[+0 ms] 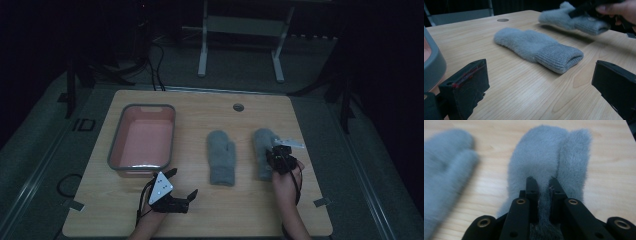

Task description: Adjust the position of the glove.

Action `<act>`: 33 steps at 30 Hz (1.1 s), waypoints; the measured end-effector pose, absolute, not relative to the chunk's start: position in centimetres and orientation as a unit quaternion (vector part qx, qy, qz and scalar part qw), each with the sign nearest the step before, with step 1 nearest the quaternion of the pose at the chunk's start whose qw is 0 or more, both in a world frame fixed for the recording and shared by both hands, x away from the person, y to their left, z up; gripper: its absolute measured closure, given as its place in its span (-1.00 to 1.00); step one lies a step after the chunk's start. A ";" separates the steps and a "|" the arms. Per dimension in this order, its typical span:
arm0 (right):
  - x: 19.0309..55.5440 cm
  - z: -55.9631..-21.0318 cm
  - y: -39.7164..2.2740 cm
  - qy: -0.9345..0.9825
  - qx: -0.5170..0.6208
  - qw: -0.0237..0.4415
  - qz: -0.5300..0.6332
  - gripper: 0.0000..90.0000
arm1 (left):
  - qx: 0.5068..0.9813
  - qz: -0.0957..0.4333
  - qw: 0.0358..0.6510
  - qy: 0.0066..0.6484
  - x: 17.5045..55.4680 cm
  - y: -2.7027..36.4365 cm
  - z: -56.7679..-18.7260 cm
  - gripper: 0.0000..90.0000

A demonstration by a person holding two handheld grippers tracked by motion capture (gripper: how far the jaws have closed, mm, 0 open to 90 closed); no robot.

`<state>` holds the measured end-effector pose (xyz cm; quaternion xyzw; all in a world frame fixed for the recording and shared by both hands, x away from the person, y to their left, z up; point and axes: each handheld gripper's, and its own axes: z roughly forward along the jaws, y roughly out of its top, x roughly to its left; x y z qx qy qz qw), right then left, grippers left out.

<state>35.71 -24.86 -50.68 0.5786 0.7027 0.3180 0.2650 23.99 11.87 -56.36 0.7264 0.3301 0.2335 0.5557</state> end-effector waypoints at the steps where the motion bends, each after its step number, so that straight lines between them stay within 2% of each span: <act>1: 35.7 -50.7 -24.9 0.703 0.579 0.265 0.318 0.81 | 0.726 0.233 0.556 0.330 24.0 11.9 -56.4 -0.97; 6: 35.7 -48.3 -21.7 0.703 0.567 0.253 0.346 0.81 | 0.726 0.233 0.556 0.330 24.0 11.9 -56.3 -0.97; 16: 35.5 -47.1 -15.5 0.710 0.556 0.223 0.371 0.81 | 0.724 0.234 0.559 0.330 23.8 12.1 -56.1 -0.97; 25: 34.6 -48.3 -11.4 0.720 0.548 0.199 0.377 0.81 | 0.718 0.229 0.567 0.333 23.7 12.3 -56.1 -0.97; 33: 34.5 -50.7 -11.3 0.721 0.564 0.191 0.354 0.81 | 0.718 0.225 0.568 0.334 23.9 12.3 -56.1 -0.97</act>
